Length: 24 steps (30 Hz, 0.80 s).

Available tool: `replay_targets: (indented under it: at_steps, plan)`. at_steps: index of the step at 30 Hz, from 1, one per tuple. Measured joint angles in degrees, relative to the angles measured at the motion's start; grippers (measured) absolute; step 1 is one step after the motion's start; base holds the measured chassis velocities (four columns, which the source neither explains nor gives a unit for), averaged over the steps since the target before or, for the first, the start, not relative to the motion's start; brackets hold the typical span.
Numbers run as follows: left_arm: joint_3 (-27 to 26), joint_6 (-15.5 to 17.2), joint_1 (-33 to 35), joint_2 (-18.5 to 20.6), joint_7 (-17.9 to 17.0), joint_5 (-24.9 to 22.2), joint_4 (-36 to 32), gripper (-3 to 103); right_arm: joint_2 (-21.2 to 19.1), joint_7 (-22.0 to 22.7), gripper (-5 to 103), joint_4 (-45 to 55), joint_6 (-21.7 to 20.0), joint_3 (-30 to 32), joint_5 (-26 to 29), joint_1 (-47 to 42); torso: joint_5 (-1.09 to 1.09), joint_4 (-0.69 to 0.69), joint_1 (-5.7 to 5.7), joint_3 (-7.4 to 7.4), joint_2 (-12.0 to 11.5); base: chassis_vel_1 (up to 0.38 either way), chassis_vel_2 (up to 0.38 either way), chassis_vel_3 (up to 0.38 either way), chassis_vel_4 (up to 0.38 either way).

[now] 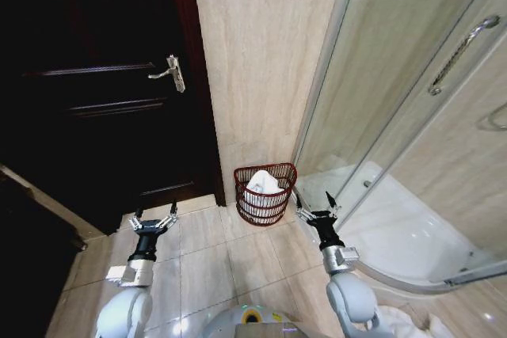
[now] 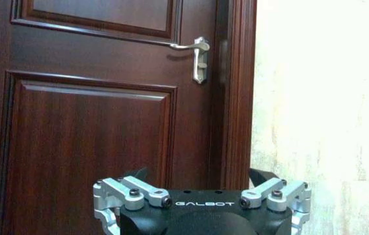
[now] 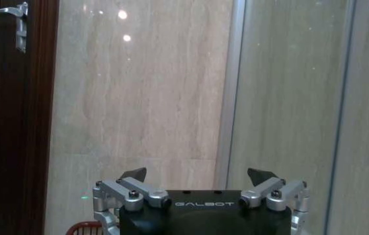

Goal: Discard the used towel into the hamper.

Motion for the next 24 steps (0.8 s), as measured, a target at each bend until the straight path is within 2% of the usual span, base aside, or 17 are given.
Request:
replay_targets:
  at_steps: [24]
  plan:
    - [0.16, -1.16, -0.30, 0.26, 0.26, -0.39, 0.80, 100, 0.39, -0.07, 100, 0.06, 0.88, 0.40, 0.17, -0.20, 0.00, 0.00, 0.00, 0.00, 0.01, 0.019, -0.020, -0.022, 0.020]
